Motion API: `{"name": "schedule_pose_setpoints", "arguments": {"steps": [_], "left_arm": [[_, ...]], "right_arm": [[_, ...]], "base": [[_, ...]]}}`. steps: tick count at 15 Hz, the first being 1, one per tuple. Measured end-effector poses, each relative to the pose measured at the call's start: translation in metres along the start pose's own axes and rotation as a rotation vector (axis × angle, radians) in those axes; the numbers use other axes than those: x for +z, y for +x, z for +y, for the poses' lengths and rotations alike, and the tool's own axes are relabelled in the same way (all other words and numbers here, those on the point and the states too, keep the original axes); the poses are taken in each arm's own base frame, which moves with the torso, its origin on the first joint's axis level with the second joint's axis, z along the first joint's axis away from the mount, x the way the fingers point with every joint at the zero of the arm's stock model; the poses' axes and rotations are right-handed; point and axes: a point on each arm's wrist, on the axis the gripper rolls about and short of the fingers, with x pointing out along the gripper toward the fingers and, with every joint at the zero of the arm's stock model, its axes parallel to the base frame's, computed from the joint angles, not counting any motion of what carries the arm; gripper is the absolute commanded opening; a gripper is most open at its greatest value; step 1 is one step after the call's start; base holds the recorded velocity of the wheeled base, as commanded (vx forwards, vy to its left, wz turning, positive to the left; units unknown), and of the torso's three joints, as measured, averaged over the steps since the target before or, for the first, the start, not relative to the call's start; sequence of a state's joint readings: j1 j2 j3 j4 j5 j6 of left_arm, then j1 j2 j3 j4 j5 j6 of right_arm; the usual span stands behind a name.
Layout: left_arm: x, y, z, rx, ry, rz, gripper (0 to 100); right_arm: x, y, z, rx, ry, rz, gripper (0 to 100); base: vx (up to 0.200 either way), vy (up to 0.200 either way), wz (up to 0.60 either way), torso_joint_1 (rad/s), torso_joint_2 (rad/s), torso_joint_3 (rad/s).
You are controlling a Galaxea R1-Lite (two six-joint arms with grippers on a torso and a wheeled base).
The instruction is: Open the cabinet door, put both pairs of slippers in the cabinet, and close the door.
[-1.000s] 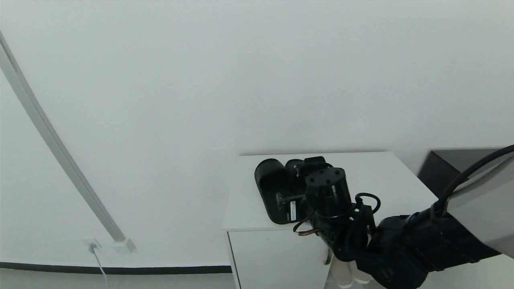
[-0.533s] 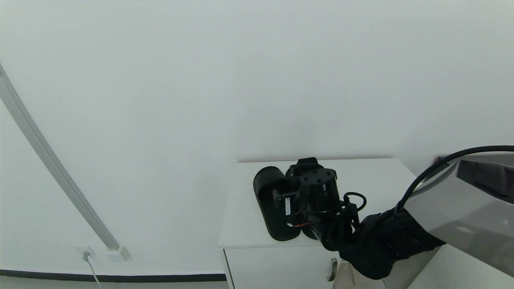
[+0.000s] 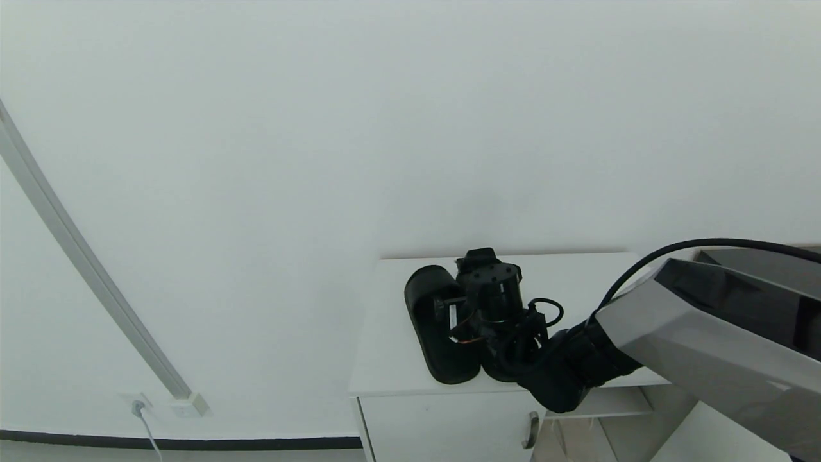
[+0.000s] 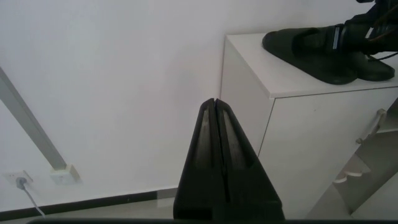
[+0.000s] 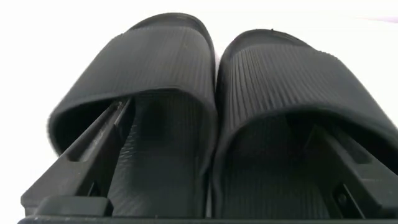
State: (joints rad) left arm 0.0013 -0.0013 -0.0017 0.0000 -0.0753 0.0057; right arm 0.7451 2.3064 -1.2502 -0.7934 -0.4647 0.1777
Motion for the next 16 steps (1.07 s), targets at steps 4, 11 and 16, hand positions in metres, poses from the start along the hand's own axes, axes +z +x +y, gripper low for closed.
{"name": "schedule_pose_setpoints", "arguments": {"steps": [4,11,16], "left_arm": [[0.000,0.000,0.000,0.000,0.000,0.000,0],[0.000,0.000,0.000,0.000,0.000,0.000,0],[0.000,0.000,0.000,0.000,0.000,0.000,0]], "right_arm": [[-0.005,0.008,0.000,-0.004,0.002,-0.001,100],[-0.010,0.016,0.003,-0.003,0.007,-0.008,0],[-0.009,0.014,0.000,-0.008,0.011,-0.003,0]], "base": [[0.000,0.000,0.00,0.000,0.00,0.000],[0.000,0.000,0.00,0.000,0.00,0.000],[0.000,0.000,0.00,0.000,0.00,0.000]]}}
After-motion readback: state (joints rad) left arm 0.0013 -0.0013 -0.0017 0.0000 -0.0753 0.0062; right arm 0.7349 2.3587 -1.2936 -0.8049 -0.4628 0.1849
